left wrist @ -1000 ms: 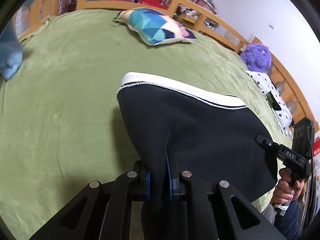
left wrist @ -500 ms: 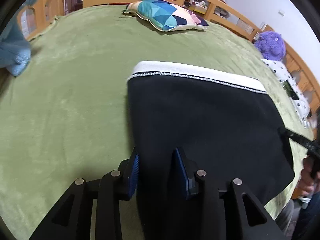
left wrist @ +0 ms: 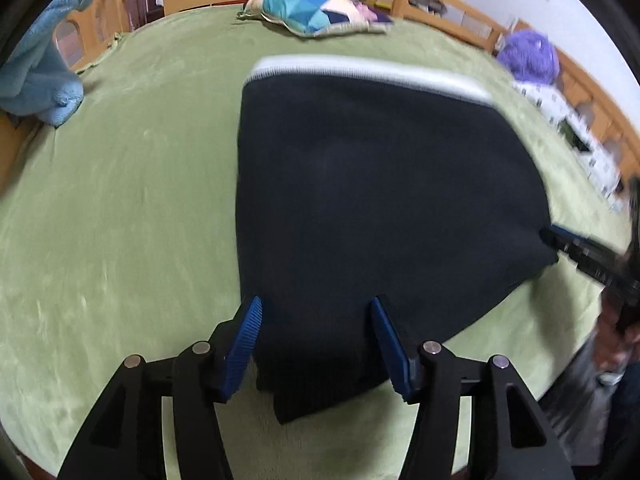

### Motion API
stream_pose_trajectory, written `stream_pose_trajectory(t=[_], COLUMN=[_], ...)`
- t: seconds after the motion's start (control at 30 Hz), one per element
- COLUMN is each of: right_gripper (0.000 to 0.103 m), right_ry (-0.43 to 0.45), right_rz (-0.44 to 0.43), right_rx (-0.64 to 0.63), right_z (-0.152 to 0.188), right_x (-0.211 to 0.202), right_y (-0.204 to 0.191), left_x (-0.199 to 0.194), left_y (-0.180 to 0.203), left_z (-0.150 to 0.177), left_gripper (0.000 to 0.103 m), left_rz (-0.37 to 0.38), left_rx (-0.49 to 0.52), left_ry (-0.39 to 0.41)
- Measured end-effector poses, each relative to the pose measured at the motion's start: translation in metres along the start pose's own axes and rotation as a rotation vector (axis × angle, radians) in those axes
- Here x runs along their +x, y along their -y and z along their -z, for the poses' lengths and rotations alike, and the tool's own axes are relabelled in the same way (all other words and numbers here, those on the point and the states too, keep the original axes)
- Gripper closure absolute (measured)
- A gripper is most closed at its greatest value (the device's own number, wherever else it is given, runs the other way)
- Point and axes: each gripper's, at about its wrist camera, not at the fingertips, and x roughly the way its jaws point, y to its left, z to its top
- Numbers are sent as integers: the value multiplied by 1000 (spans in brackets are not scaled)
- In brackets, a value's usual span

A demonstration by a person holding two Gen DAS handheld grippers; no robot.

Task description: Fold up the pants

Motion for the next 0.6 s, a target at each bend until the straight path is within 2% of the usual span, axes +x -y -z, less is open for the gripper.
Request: stream_pose_trajectory(t=[0.07, 0.17, 0.33, 0.5, 0.6], right_gripper=[64, 64, 64, 64, 64], right_ry=[-25, -18, 99, 143, 160], right_rz=[8, -37, -46, -76, -91], right_rx=[-5, 29, 24, 15, 6], right_z=[5, -5, -33, -82, -103], right_x=[7, -8, -36, -16, 6], right_y=[1, 9, 16, 10, 2], left_x=[-2, -16, -25, -14, 3], left_y=[-1, -11, -23, -23, -23], left_z=[1, -13, -52, -96, -115], left_gripper=[47, 48, 47, 47, 47], left_rz=[0, 66, 63, 110, 118], left_rx=[-4, -35, -55, -72, -78], left_ry=[1, 0, 77, 140, 144])
